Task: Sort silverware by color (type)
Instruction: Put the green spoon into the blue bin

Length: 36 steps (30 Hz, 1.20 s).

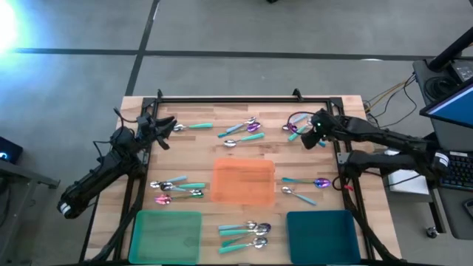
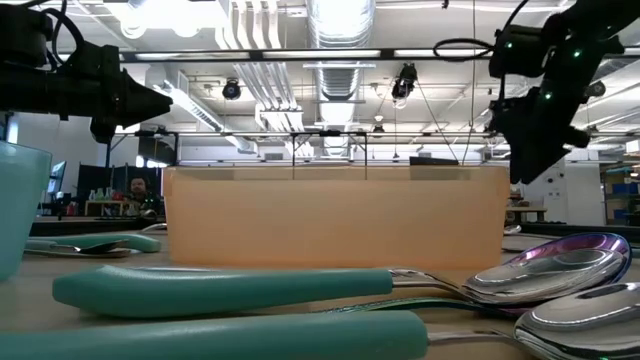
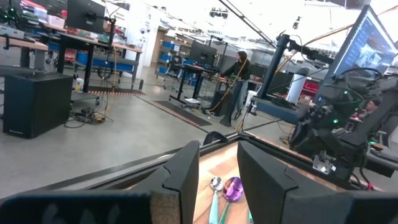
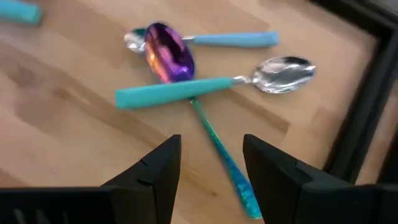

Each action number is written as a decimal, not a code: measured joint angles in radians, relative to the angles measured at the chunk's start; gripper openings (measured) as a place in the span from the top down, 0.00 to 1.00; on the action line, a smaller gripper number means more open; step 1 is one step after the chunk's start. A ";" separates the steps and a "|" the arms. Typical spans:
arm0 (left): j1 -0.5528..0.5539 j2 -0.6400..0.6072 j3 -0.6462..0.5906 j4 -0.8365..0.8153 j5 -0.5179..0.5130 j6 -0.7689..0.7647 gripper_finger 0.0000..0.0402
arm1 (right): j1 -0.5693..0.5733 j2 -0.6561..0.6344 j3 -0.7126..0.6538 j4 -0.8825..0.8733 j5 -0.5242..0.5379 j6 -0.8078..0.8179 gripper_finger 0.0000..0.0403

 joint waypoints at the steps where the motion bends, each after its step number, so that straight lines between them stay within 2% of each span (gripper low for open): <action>1: 0.000 0.000 0.000 0.000 0.000 0.000 0.76 | 0.000 0.013 0.000 0.012 -0.028 -0.021 0.59; 7: 0.000 0.000 0.000 0.000 0.000 0.000 0.76 | 0.005 0.098 0.002 0.155 -0.202 -0.114 0.59; 11: 0.000 0.000 0.000 0.000 0.000 0.000 0.76 | 0.005 0.159 0.003 0.215 -0.205 -0.270 0.59; 19: 0.000 0.000 0.000 0.000 0.000 0.000 0.76 | 0.005 0.258 0.003 0.205 -0.206 -0.790 0.59; 23: 0.000 0.000 0.000 0.000 0.000 0.000 0.76 | 0.005 0.302 0.015 0.205 -0.197 -0.941 0.59; 27: 0.000 0.000 0.000 0.000 0.000 0.000 0.76 | 0.005 0.347 0.033 0.232 -0.177 -1.016 0.59; 30: 0.000 0.000 0.000 0.000 0.000 0.000 0.76 | 0.005 0.379 0.057 0.255 -0.137 -1.028 0.59; 36: 0.000 0.000 0.000 0.000 0.000 0.000 0.76 | 0.005 0.466 0.091 0.252 -0.135 -1.030 0.59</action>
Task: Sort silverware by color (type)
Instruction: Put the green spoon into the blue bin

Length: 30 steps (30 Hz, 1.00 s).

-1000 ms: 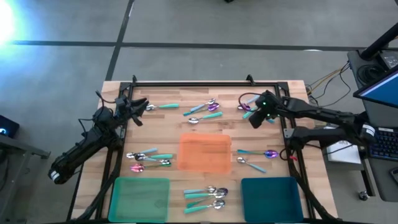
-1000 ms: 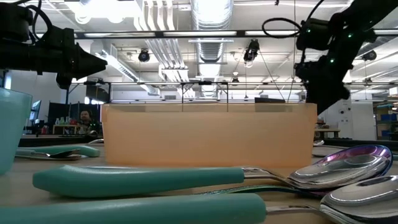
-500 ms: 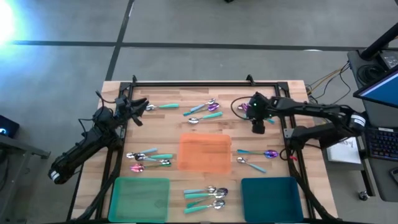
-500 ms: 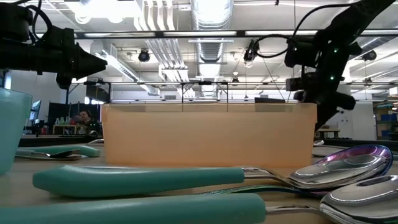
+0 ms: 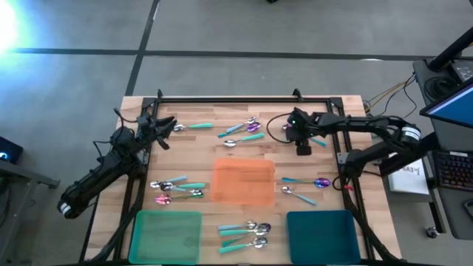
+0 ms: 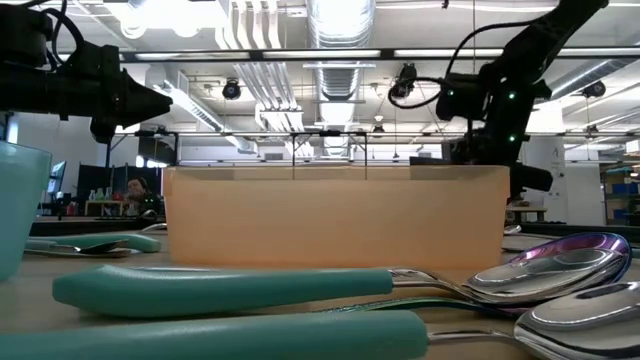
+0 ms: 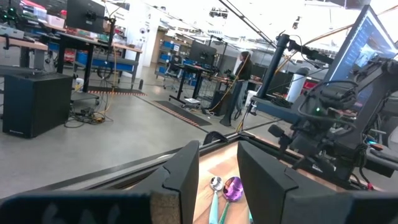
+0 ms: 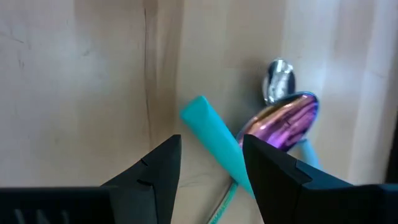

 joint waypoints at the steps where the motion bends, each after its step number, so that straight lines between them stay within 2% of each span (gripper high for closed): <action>1: 0.000 0.000 0.000 0.000 0.000 0.000 0.76 | 0.000 0.017 0.003 -0.001 0.000 0.001 0.59; 9: 0.000 0.000 0.000 0.000 0.000 0.000 0.76 | 0.000 0.134 0.013 0.010 0.006 0.026 0.59; 15: 0.000 0.000 0.000 0.000 0.000 0.000 0.76 | 0.000 0.170 0.011 0.001 0.003 0.120 0.61; 19: 0.000 0.000 0.000 0.000 0.000 0.000 0.76 | 0.000 0.170 0.010 -0.002 -0.003 0.145 0.69; 25: 0.000 0.000 0.000 0.000 0.000 0.000 0.76 | 0.001 0.157 0.009 -0.006 -0.010 0.149 0.90; 30: 0.000 0.000 0.000 0.000 0.000 0.000 0.76 | 0.001 0.105 0.008 -0.005 0.001 0.173 0.91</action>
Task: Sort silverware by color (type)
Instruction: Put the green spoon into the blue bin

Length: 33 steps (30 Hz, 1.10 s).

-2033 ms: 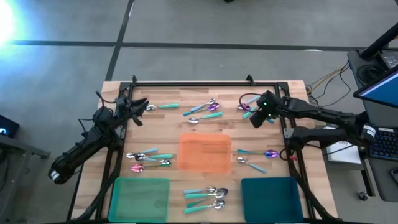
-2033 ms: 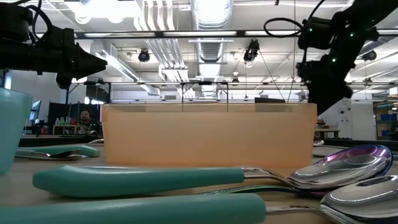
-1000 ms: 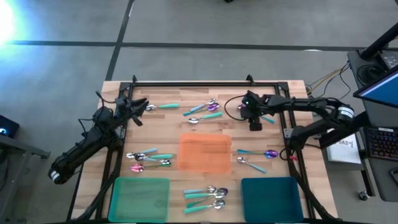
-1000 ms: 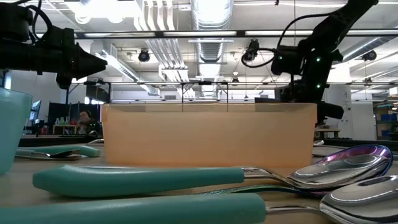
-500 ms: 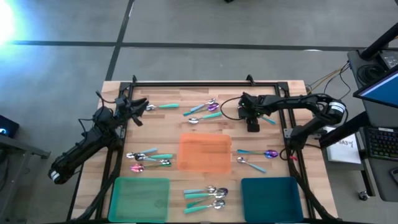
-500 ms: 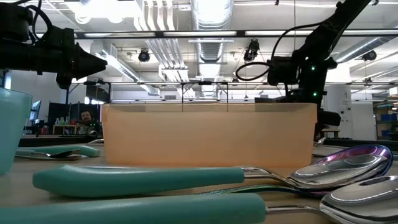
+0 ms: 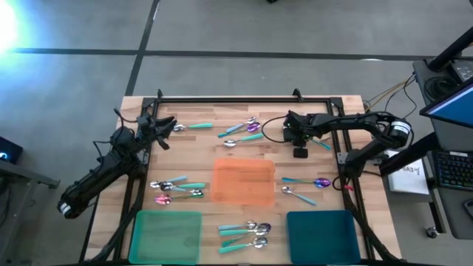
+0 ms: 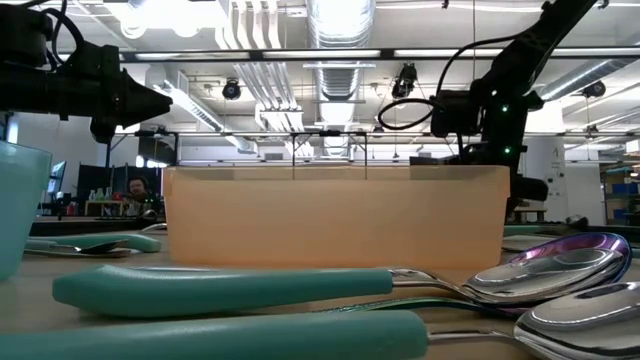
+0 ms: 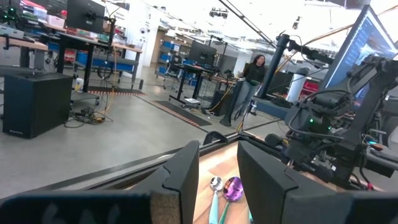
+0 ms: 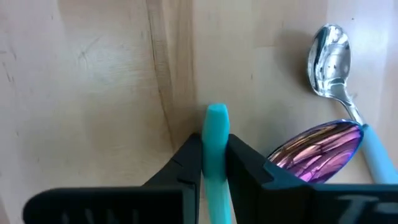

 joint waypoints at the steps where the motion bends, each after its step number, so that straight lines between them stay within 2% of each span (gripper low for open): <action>1: 0.000 0.000 0.000 0.000 0.000 0.000 0.76 | 0.000 -0.014 0.000 -0.002 0.007 0.007 0.91; 6: 0.000 0.000 0.000 0.000 0.000 0.000 0.76 | -0.001 -0.132 0.047 0.012 0.030 0.094 0.91; 11: 0.000 0.000 0.000 0.000 0.000 0.000 0.76 | -0.002 -0.257 0.076 0.002 0.026 0.362 0.91; 17: 0.000 0.000 0.000 0.000 0.000 0.000 0.76 | 0.045 -0.379 0.076 -0.029 -0.145 0.528 0.91; 21: 0.000 0.000 0.000 0.000 0.000 0.000 0.76 | 0.155 -0.428 0.076 -0.056 -0.166 0.591 0.91; 27: 0.000 0.000 0.000 0.000 0.000 0.000 0.76 | 0.397 -0.448 0.076 -0.054 -0.163 0.716 0.91; 33: 0.000 0.000 0.000 0.000 0.000 0.000 0.76 | 0.669 -0.446 0.076 -0.050 -0.051 0.859 0.91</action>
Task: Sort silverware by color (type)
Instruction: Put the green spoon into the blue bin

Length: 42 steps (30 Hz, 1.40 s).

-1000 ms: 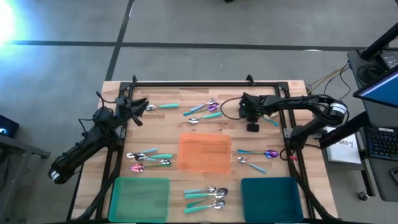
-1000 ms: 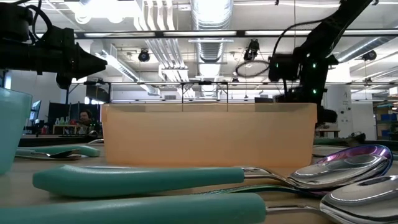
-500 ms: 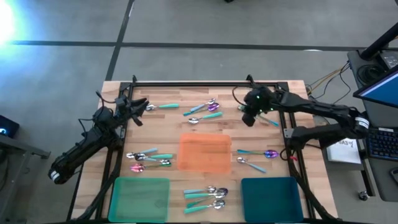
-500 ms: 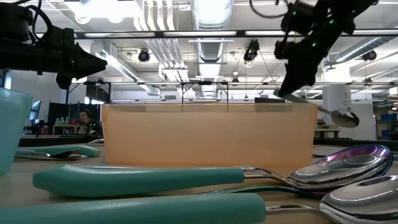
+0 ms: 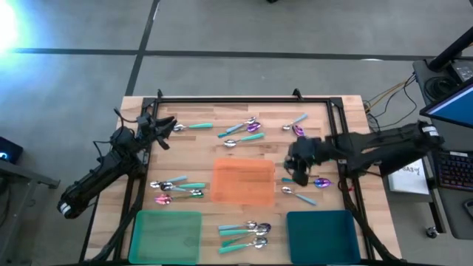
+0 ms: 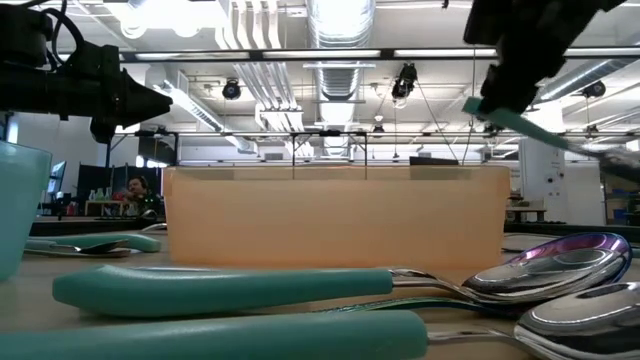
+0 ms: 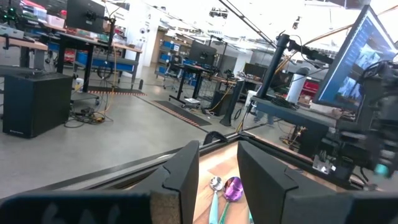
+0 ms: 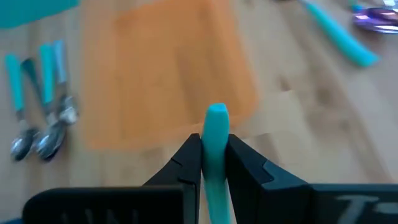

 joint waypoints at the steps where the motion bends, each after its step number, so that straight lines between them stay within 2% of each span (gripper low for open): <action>1: 0.000 0.000 0.000 0.000 0.000 0.000 0.76 | 0.045 0.000 0.000 0.000 0.019 0.027 0.91; 12: 0.000 0.000 0.000 0.000 0.000 0.000 0.76 | 0.490 0.002 0.006 0.093 0.317 0.289 0.91; 16: 0.000 0.000 0.000 0.000 0.000 0.000 0.76 | 0.593 0.019 0.006 0.159 0.338 0.334 0.91; 22: 0.000 0.000 0.000 0.000 0.000 0.000 0.76 | 0.685 0.038 0.007 0.232 0.291 0.347 0.91; 27: 0.000 0.000 0.000 0.000 0.000 0.000 0.76 | 0.698 0.030 0.007 0.275 0.278 0.345 0.91; 33: 0.000 0.000 0.000 0.000 0.000 0.000 0.76 | 0.701 0.080 0.007 0.251 0.100 0.460 0.91; 42: 0.000 0.000 0.000 0.000 0.000 0.000 0.76 | 0.698 0.241 0.007 0.222 -0.031 0.468 0.91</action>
